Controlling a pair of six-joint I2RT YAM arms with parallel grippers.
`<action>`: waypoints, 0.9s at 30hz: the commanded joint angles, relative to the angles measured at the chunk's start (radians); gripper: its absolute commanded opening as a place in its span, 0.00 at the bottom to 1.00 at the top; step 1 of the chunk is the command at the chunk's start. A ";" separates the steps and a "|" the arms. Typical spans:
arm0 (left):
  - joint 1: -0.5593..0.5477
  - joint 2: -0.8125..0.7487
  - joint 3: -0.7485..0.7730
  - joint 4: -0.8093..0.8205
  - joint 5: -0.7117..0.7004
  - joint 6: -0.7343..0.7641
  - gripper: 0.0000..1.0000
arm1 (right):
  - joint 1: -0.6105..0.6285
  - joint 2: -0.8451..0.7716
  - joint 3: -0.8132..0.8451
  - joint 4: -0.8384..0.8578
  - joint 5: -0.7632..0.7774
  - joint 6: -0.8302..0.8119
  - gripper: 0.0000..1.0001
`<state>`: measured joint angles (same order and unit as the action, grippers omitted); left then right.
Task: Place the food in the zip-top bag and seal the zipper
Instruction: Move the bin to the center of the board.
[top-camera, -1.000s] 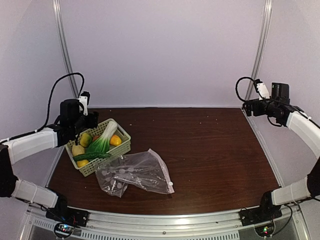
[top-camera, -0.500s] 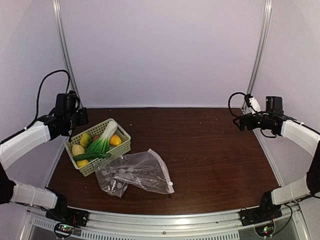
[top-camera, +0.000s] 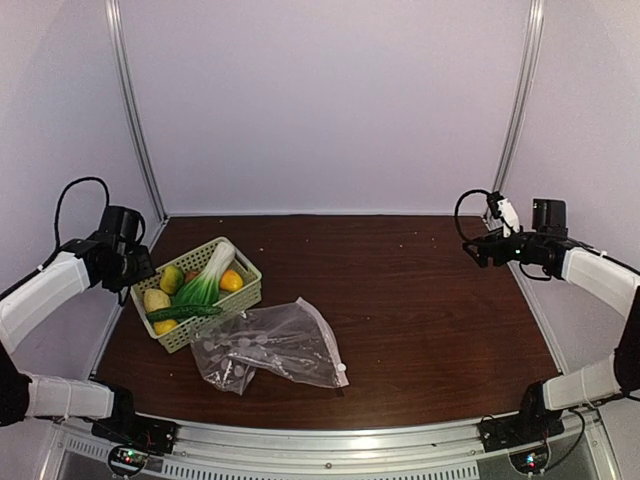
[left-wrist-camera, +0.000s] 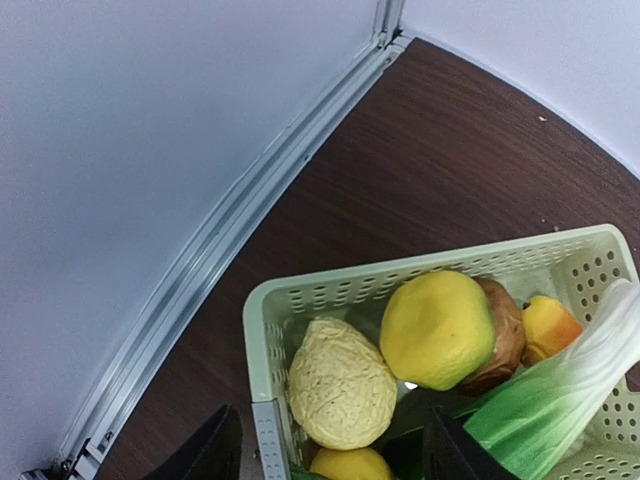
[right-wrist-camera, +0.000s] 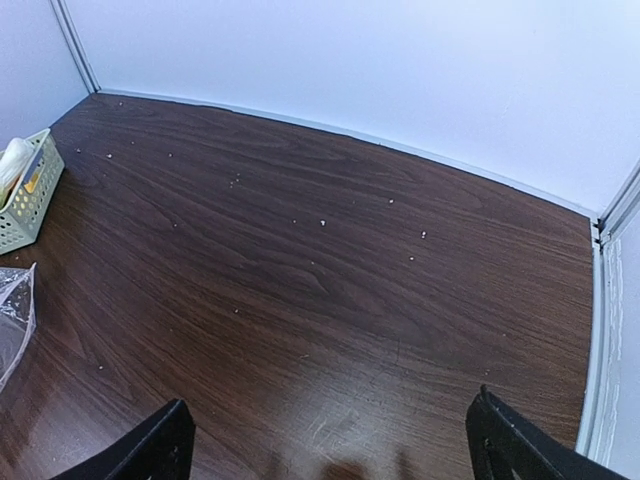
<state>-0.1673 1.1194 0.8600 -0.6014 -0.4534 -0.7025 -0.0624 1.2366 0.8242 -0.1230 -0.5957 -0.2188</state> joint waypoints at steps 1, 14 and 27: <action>0.066 -0.011 -0.069 -0.044 0.072 -0.083 0.61 | -0.005 0.041 0.017 -0.023 -0.052 -0.035 0.95; 0.097 0.068 -0.136 0.010 0.044 -0.133 0.43 | 0.026 0.094 0.058 -0.082 -0.123 -0.053 0.91; 0.110 0.130 -0.132 0.078 0.043 -0.087 0.28 | 0.046 0.108 0.054 -0.084 -0.114 -0.057 0.90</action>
<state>-0.0673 1.2541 0.7326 -0.5842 -0.4023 -0.8032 -0.0288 1.3277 0.8577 -0.1909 -0.7017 -0.2642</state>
